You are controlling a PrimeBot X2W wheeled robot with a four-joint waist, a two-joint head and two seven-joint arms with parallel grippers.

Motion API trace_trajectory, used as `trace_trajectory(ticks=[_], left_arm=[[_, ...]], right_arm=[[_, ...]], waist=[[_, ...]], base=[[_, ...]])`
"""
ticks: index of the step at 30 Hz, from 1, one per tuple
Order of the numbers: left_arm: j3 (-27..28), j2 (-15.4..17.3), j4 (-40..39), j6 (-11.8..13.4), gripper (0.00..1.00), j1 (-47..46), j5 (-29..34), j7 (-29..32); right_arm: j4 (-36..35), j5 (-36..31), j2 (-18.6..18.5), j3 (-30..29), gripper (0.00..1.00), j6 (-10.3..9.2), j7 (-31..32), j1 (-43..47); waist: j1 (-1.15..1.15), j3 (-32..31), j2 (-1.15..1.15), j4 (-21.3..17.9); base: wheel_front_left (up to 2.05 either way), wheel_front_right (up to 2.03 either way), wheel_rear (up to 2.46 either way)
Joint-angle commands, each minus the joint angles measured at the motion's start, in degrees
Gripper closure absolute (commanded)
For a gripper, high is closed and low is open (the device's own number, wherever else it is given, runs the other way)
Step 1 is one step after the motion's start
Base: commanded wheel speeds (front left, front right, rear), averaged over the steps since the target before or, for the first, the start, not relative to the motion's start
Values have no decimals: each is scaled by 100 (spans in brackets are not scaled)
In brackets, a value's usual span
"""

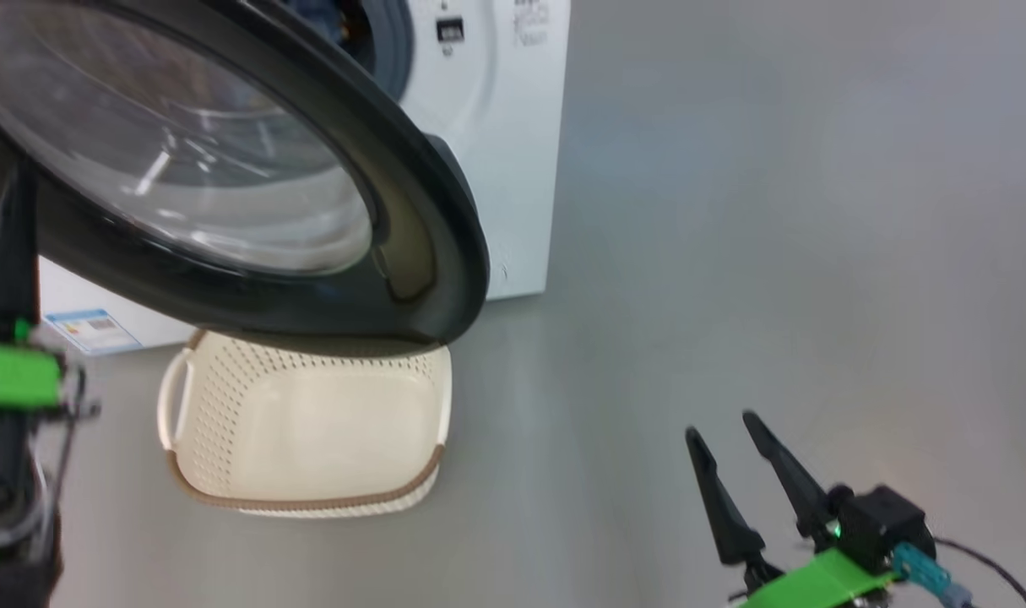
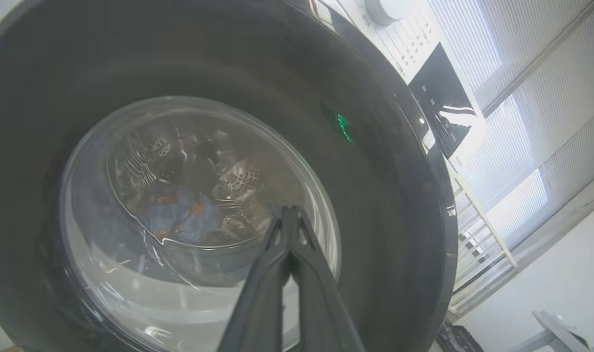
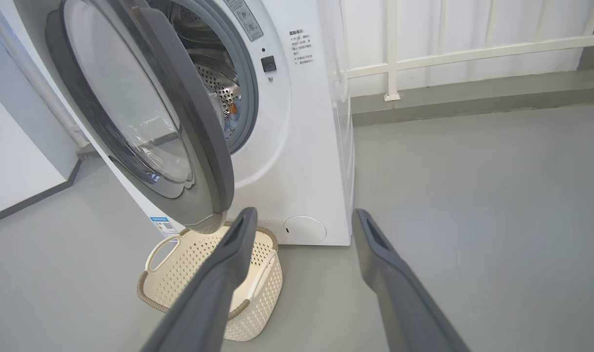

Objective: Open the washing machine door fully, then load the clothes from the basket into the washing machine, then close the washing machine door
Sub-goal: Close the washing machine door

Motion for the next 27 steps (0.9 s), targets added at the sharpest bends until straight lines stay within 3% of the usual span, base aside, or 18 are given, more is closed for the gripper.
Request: trace_trajectory(ticks=[1, 6, 10, 14, 15, 16, 18, 19, 20, 27], left_arm=[[59, 394, -195, -39, 100, 119, 204, -279], [-276, 939, -193, -39, 100, 796, 789, -1202], [-330, 1167, -181, -39, 100, 1228, 1424, -1438], [-301, 1237, -359, 178, 100, 1659, 2257, -1510], [-289, 1246, -429, 253, 90, 1756, 2467, -1517], [-284, 1209, -487, 320, 72, 1863, 2596, -1521], [-284, 1200, -605, 473, 53, 2071, 2913, -1526], [-276, 1183, -656, 555, 14, 2183, 3030, -1528], [-253, 1167, -711, 632, 0, 2281, 3135, -1529], [-91, 961, -976, 894, 0, 2864, 3758, -1532]], right_arm=[[-97, 58, 25, 82, 0, 52, -69, 114], [-91, 102, 25, 39, 0, 52, -69, 313], [-132, 116, 25, 45, 0, 52, -69, 442], [-182, 128, 25, 43, 0, 52, -69, 526], [-194, 128, 25, 39, 0, 52, -69, 541], [-204, 126, 25, 38, 0, 52, -69, 558], [-219, 131, 25, 36, 0, 52, -69, 589], [-222, 131, 25, 36, 0, 52, -69, 597], [-225, 130, 25, 35, 0, 52, -69, 601], [-272, 110, 25, 25, 0, 52, -69, 620]], waist=[[0, -316, 0, 160], [0, -659, 0, 233], [0, -845, 0, 289], [0, -939, 0, 328], [0, -954, 0, 338], [0, -971, 0, 348], [0, -987, 0, 367], [0, -991, 0, 372], [0, -995, 0, 378], [0, -1005, 0, 407]], base=[[0, 0, 0], [0, 0, 0], [0, 0, 0], [0, 0, 0], [0, 0, 0], [0, 0, 0], [0, 0, 0], [0, 0, 0], [0, 0, 0], [0, 0, 0]])
